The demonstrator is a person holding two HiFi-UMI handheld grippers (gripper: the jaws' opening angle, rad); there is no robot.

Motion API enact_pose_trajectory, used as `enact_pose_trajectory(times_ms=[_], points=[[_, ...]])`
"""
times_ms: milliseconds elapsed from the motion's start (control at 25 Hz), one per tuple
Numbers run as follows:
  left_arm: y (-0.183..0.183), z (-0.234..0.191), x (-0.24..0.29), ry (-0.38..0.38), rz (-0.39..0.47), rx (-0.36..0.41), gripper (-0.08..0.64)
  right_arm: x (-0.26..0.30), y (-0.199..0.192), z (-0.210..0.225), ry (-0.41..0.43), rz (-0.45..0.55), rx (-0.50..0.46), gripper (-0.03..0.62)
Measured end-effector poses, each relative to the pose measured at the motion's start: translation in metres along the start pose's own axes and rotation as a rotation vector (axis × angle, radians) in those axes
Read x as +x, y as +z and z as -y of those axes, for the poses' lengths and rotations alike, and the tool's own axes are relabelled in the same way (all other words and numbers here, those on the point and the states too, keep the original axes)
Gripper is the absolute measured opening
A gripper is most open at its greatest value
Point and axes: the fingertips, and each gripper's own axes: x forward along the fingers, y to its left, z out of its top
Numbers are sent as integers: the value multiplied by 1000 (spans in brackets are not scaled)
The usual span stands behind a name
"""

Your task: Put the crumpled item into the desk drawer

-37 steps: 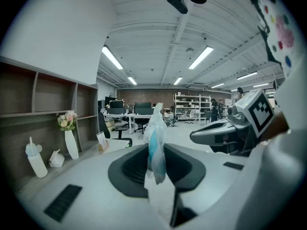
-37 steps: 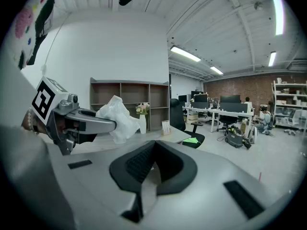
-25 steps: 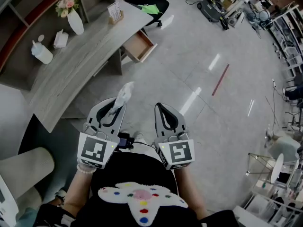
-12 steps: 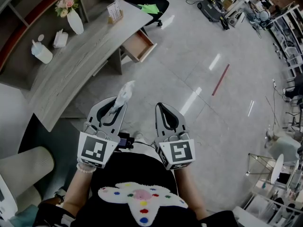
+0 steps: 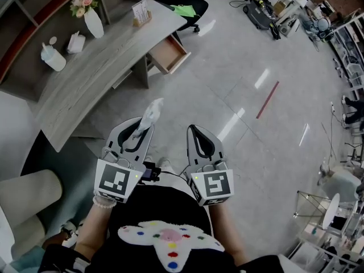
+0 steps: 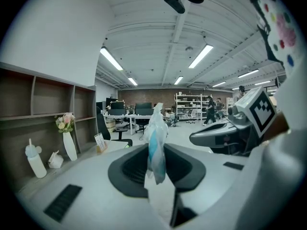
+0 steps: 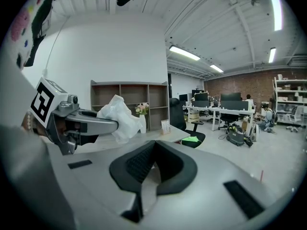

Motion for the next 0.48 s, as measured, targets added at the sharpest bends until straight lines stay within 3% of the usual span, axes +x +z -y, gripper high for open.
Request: enact_pose_trajectory(times_ms=[480], points=[[6,28,6,16,17,28,84,-20,-5,16,18,20,-21,4]])
